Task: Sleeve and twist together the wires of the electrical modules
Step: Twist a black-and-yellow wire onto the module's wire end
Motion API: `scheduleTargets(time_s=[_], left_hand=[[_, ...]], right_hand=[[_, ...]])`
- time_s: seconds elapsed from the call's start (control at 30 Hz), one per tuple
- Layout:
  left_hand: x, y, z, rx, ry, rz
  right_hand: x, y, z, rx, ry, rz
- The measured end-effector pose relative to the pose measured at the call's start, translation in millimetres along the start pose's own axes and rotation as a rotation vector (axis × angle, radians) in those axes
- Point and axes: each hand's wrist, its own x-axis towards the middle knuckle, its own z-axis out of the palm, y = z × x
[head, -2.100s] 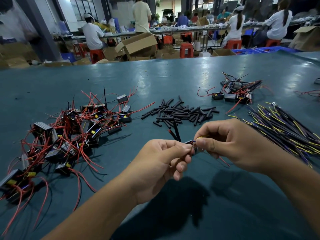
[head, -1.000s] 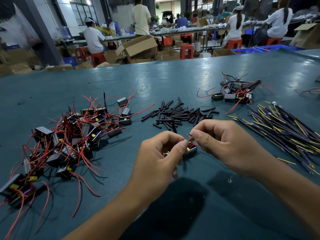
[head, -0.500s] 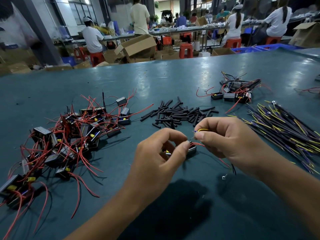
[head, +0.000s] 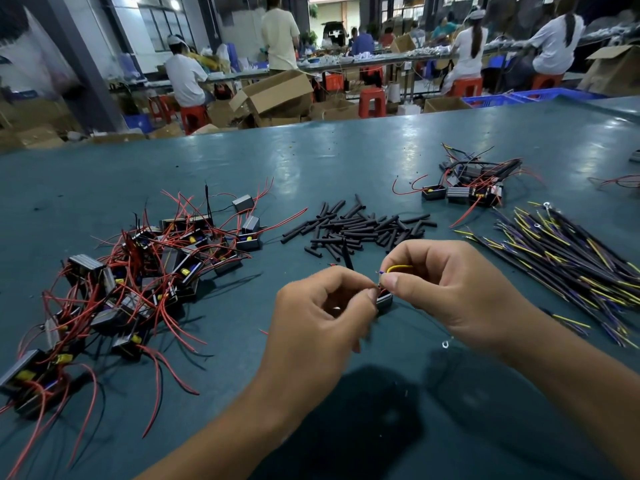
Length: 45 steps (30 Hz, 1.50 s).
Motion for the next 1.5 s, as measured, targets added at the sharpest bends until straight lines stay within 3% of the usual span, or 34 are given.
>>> scheduleTargets(time_s=[0.1,0.13,0.2,0.3,0.43,0.5,0.63,0.73,0.83,0.9,1.03,1.1,1.13,1.2,1.23,1.4,1.5], left_hand=[[6,9,2,-0.574,-0.112,-0.536],[7,10,1,-0.638,-0.133,-0.637],[7,10,1,-0.649,-0.165,-0.665],[4,7,0,-0.424,-0.125,-0.382],[1,-2,-5,0.265,0.051,0.235],[1,-4,-5,0.474,0.091,0.452],[0,-11,-5,0.642,0.104,0.669],[2,-11,-5,0.694,0.105,0.695],[1,-7,-5,0.574,0.068,0.533],[1,-1,-4,0.302,0.034,0.233],[7,14,-2,-0.466,-0.12,-0.499],[10,19,-3,-0.674,-0.205,-0.726],[10,21,-4,-0.707,-0.237,-0.755],[11,18,-3,-0.638,-0.203,-0.668],[10,15,-3,-0.523,-0.146,-0.542],[3,0,-9,0.48,0.069,0.509],[4,-3,-6,0.684,0.096,0.699]], right_hand=[[-1,1,1,-0.013,-0.004,-0.041],[-1,1,0,-0.016,-0.011,-0.047],[-2,1,-1,-0.025,-0.02,-0.053],[-1,1,-4,-0.017,-0.029,-0.063],[1,1,-4,0.03,-0.017,-0.02],[1,-1,-2,0.058,-0.008,0.022],[1,-1,0,0.125,0.019,0.085],[1,-1,0,0.141,0.002,0.112],[1,1,0,0.119,-0.006,0.09],[1,2,0,0.082,-0.012,0.048],[0,1,-1,-0.002,-0.014,-0.06],[-1,1,-1,-0.01,-0.017,-0.095],[-2,0,-1,-0.019,-0.014,-0.103],[-1,0,0,-0.035,-0.001,-0.097],[0,1,0,-0.022,0.014,-0.078],[2,1,1,0.193,0.091,0.091],[2,0,1,0.262,0.045,0.168]])
